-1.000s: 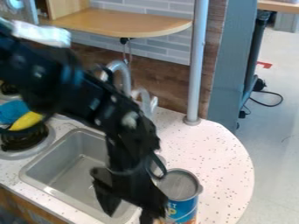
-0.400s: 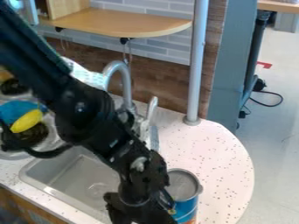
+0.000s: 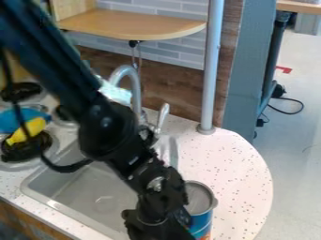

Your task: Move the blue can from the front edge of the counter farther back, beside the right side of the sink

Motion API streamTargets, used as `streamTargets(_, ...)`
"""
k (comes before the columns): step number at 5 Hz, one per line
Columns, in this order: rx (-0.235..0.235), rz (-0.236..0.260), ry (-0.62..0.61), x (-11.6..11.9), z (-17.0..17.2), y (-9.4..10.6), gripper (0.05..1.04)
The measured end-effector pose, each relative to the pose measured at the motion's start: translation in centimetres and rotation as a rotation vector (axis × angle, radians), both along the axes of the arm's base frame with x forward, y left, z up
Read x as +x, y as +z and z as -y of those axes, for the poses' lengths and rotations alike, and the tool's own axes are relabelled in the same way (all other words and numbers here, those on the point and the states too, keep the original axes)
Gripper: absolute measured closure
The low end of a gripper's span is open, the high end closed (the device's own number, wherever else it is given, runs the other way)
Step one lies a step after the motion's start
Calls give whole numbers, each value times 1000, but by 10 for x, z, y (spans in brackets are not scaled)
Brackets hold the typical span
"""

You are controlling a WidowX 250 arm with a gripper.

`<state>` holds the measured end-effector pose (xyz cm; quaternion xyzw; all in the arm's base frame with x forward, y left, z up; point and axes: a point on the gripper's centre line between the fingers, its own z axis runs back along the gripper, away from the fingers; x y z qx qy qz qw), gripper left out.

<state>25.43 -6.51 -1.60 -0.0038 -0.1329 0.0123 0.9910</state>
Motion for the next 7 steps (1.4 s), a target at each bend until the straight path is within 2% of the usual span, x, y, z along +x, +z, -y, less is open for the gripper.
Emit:
streamTargets(1, 4, 8, -3, 22, 6, -2, 83)
streamTargets(2, 6, -4, 46, 46, -2, -9, 83)
streamTargets(3, 4, -22, 88, 52, -26, -7, 83)
streamTargets(4, -4, -9, 113, 67, -40, 2, 83)
streamTargets(5, -14, -19, 122, 83, -52, 5, 83)
streamTargets(6, -17, -14, 121, 108, -52, 11, 83)
streamTargets(7, -7, -26, 164, 152, -30, -16, 83)
